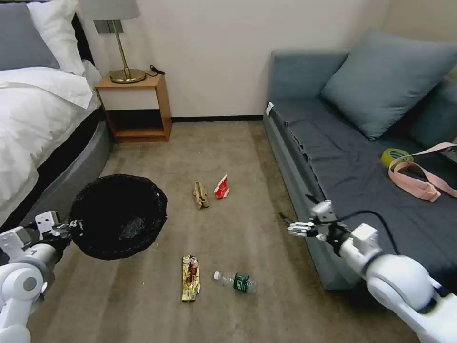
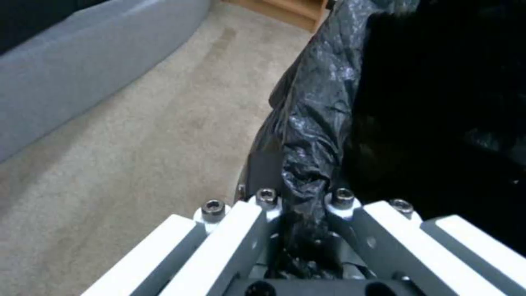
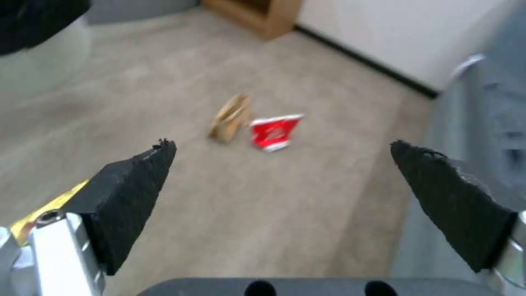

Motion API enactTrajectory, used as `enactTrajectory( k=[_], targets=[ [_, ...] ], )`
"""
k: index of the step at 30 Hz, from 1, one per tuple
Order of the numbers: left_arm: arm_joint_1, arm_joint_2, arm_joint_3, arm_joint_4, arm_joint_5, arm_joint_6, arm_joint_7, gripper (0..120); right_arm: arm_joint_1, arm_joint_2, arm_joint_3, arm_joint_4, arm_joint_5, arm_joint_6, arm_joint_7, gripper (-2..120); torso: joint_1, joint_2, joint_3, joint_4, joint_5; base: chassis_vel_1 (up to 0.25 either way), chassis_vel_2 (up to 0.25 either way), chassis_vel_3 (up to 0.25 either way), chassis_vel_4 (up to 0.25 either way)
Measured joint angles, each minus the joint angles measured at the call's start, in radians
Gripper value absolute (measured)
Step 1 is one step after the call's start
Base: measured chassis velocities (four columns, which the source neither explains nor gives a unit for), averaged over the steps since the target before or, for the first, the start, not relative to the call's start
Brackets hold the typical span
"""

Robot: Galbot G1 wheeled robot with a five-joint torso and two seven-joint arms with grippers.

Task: Pick up the trash bin, then pick up the garbage on the floor and place it into the trash bin.

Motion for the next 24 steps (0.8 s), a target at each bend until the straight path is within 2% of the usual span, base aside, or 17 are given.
enactTrajectory(
  k=[1, 4, 6, 9, 10, 12, 14, 15, 17, 18, 19, 23, 24],
  targets=[
    [0.0, 0.0, 0.0, 0.0, 0.0, 0.0, 0.0, 1, 0.0, 0.0, 0.0, 0.0, 0.0, 0.0, 0.0, 100, 0.0, 0.0, 0.0, 0.0, 0.0, 0.0, 0.0, 0.0, 0.0],
    [0.004, -0.006, -0.008, 0.0, 0.009, -0.004, 0.01, 1, 0.143, -0.017, -0.191, -0.047, 0.028, -0.046, -0.048, 100, 0.0, 0.0, 0.0, -0.0003, -0.0003, 0.0, 0.0, 0.0, 0.0],
    [0.005, -0.007, -0.009, -0.001, 0.011, -0.004, 0.01, 1, 0.175, -0.013, -0.242, -0.063, 0.033, -0.057, -0.051, 100, 0.0, 0.0, 0.0, -0.0004, -0.0003, 0.0, 0.0, 0.0, 0.0],
    [0.004, -0.012, -0.012, -0.003, 0.022, -0.009, 0.008, 1, 0.314, 0.031, -0.425, -0.137, 0.065, -0.097, -0.06, 100, 0.0, 0.0, 0.0, -0.0005, -0.0002, 0.0, 0.0, 0.0, 0.0],
    [0.004, -0.012, -0.012, -0.003, 0.022, -0.009, 0.008, 1, 0.314, 0.031, -0.425, -0.137, 0.065, -0.097, -0.06, 100, 0.0, 0.0, 0.0, -0.0005, -0.0002, 0.0, 0.0, 0.0, 0.0],
    [0.009, -0.013, -0.019, -0.009, 0.023, -0.01, 0.009, 1, 0.406, 0.067, -0.52, -0.177, 0.099, -0.117, -0.061, 100, 0.0, 0.0, 0.0, -0.0003, 0.0002, 0.0, 0.0, 0.0, 0.0],
    [0.01, -0.013, -0.02, -0.01, 0.023, -0.01, 0.009, 1, 0.42, 0.072, -0.535, -0.184, 0.103, -0.119, -0.061, 100, 0.0, 0.0, 0.0, -0.0004, -0.0001, 0.0, 0.0, 0.0, 0.0],
    [0.015, -0.013, -0.03, -0.012, 0.023, -0.012, 0.012, 1, 0.5, 0.115, -0.621, -0.225, 0.137, -0.135, -0.065, 100, 0.0, 0.0, 0.0, -0.0003, -0.0004, 0.0, 0.0, 0.0, 0.0],
    [0.018, -0.013, -0.036, -0.012, 0.023, -0.013, 0.017, 1, 0.539, 0.139, -0.666, -0.247, 0.163, -0.146, -0.067, 100, 0.0, 0.0, 0.0, -0.0001, 0.0001, 0.0, 0.0, 0.0, 0.0],
    [0.019, -0.01, -0.044, -0.007, 0.023, -0.015, 0.024, 1, 0.603, 0.17, -0.738, -0.284, 0.21, -0.167, -0.079, 100, 0.0, 0.0, 0.0, -0.0001, 0.0, 0.0, 0.0, 0.0, 0.0],
    [0.019, -0.01, -0.044, -0.007, 0.023, -0.015, 0.024, 1, 0.603, 0.17, -0.738, -0.284, 0.21, -0.167, -0.079, 100, 0.0, 0.0, 0.0, -0.0001, 0.0, 0.0, 0.0, 0.0, 0.0],
    [0.016, -0.003, -0.068, 0.008, 0.019, -0.02, 0.036, 1, 0.769, 0.217, -0.908, -0.387, 0.259, -0.212, -0.189, 100, 0.0, 0.0, 0.0, -0.0002, -0.0006, 0.0, 0.0, 0.0, 0.0],
    [0.016, -0.003, -0.068, 0.008, 0.019, -0.02, 0.036, 1, 0.769, 0.217, -0.908, -0.387, 0.259, -0.212, -0.189, 100, 0.0, 0.0, 0.0, -0.0002, -0.0006, 0.0, 0.0, 0.0, 0.0]
  ],
)
